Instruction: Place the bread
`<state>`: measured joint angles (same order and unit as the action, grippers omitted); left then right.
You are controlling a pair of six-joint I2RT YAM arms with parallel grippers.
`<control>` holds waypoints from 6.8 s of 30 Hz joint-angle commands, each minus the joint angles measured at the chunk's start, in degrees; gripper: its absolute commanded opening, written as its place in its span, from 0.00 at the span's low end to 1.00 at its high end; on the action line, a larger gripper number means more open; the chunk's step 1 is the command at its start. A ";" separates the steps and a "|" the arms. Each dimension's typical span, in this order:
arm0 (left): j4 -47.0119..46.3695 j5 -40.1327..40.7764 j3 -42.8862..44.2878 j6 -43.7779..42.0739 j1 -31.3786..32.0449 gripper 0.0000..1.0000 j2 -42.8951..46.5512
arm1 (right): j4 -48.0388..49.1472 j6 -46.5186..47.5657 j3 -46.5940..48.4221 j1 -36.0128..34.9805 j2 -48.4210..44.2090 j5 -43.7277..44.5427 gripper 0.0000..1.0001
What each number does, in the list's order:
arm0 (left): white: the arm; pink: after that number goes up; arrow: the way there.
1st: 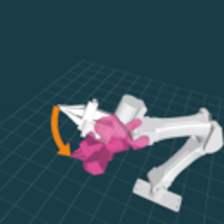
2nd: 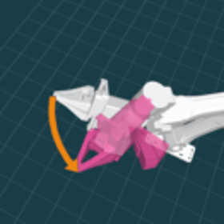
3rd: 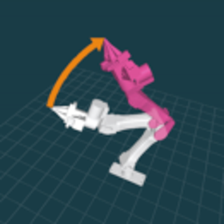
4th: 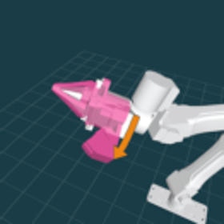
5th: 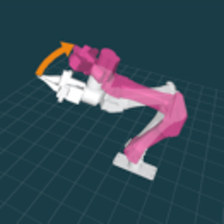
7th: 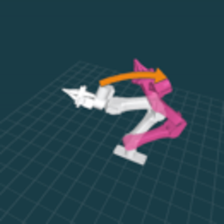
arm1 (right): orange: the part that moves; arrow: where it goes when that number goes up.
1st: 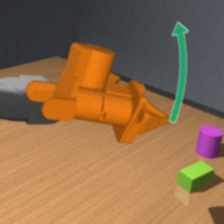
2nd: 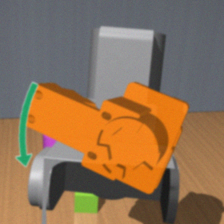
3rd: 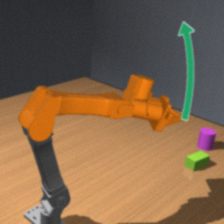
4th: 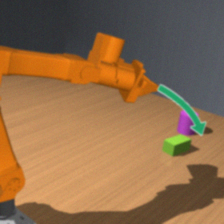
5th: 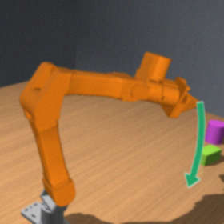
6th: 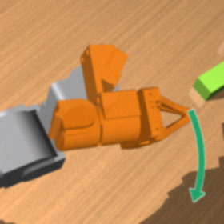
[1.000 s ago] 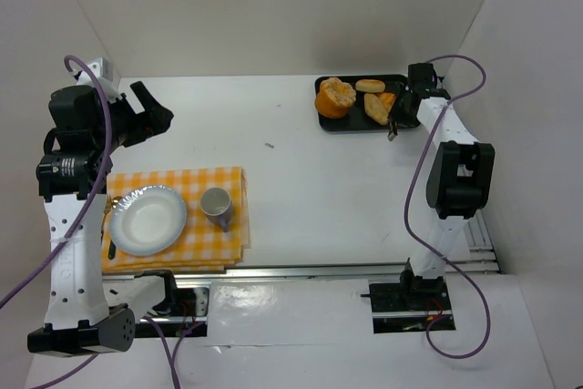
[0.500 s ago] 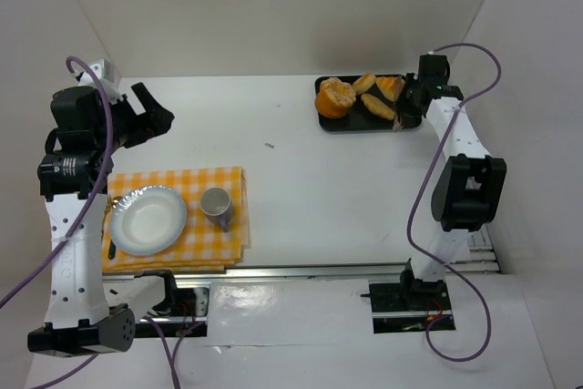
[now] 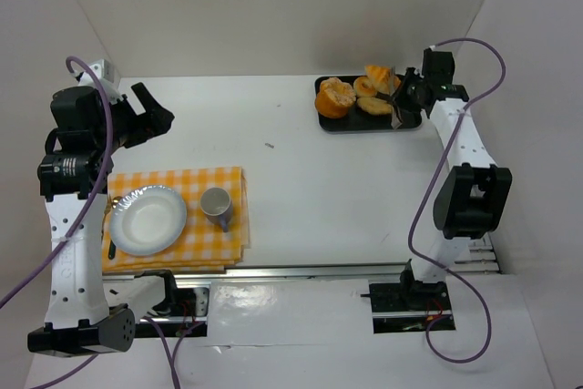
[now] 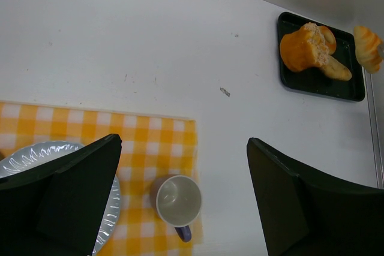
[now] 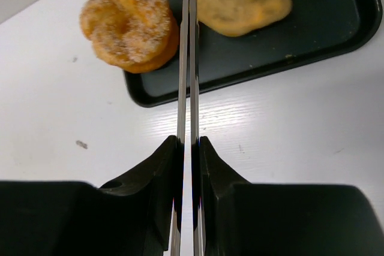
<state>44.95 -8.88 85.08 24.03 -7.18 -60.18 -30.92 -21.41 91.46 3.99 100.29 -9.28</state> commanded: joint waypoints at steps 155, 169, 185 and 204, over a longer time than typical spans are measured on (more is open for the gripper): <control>0.58 2.38 7.29 0.93 0.32 0.99 3.05 | 25.64 -11.98 0.55 -33.06 -1.52 -18.66 0.00; 1.11 4.05 7.29 0.40 0.94 0.99 3.58 | 24.51 -11.55 12.34 -54.34 14.23 -23.68 0.00; 0.49 2.73 6.77 0.40 0.94 0.99 3.58 | 23.28 -12.35 3.72 -57.95 13.18 -22.63 0.30; 0.49 2.82 6.24 0.93 0.94 0.99 3.58 | 17.74 -9.09 1.97 -51.72 0.19 -6.57 0.57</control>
<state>47.97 -5.74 91.48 24.38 -6.55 -57.49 -13.32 -31.53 94.56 -50.17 106.96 -21.47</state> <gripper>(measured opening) 0.992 0.569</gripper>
